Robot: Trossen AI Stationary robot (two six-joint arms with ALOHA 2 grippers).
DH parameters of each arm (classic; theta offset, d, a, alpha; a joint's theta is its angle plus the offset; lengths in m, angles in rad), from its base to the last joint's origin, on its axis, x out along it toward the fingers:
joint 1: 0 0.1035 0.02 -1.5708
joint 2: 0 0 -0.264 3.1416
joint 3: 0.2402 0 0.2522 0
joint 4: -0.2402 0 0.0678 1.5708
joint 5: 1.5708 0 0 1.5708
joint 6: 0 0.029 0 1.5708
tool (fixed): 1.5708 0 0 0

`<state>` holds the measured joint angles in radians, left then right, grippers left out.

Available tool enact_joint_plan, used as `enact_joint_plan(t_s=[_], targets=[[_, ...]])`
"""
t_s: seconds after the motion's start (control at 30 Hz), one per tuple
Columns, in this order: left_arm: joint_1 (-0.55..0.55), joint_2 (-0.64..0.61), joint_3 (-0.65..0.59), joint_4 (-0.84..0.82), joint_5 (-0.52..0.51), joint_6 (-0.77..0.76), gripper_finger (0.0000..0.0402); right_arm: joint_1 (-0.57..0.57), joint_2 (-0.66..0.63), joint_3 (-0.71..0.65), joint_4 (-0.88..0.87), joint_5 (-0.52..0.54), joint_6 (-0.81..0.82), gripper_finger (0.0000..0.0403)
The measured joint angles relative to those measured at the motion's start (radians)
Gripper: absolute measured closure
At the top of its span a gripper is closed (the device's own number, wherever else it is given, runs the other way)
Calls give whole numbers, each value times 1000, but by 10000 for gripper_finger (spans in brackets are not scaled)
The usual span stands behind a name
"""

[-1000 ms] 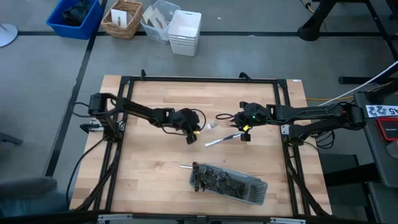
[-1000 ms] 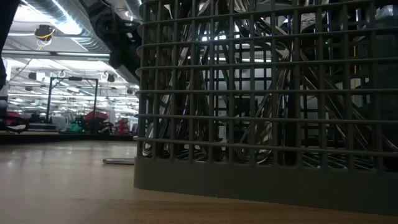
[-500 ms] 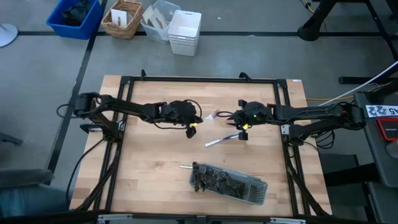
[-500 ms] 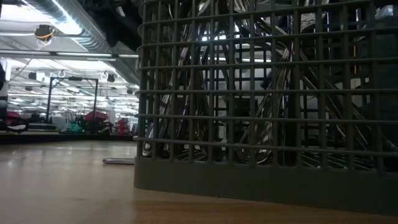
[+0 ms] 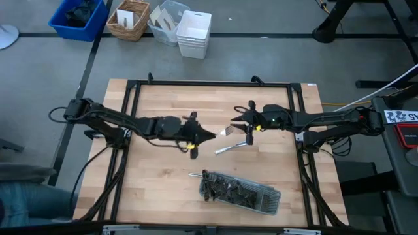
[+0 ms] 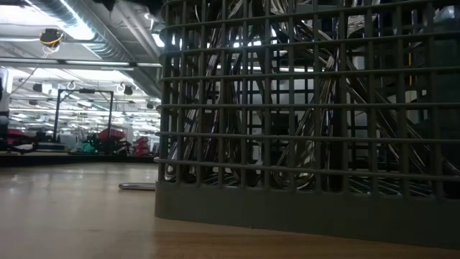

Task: Sort silverware
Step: Put the fork into the gray silverware rack

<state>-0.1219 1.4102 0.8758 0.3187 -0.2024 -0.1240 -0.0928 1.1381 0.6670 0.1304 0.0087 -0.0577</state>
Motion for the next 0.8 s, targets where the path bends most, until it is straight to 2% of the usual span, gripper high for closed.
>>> enact_joint_plan(t_s=[0.13,0.23,0.37,0.5,0.63,0.8], targets=[[-72,0,1,67,-24,79,391,75,0,0,85,-1,-13,306],[-119,5,1,94,-94,103,391,141,0,0,158,11,-25,306],[-172,29,1,113,-167,98,391,228,0,0,266,96,-27,306],[-203,92,1,260,-173,102,391,282,0,0,373,189,-27,306],[-205,147,1,396,-180,111,391,324,0,0,444,191,-27,306],[-188,165,2,470,-180,109,391,352,21,0,567,190,-26,306]])
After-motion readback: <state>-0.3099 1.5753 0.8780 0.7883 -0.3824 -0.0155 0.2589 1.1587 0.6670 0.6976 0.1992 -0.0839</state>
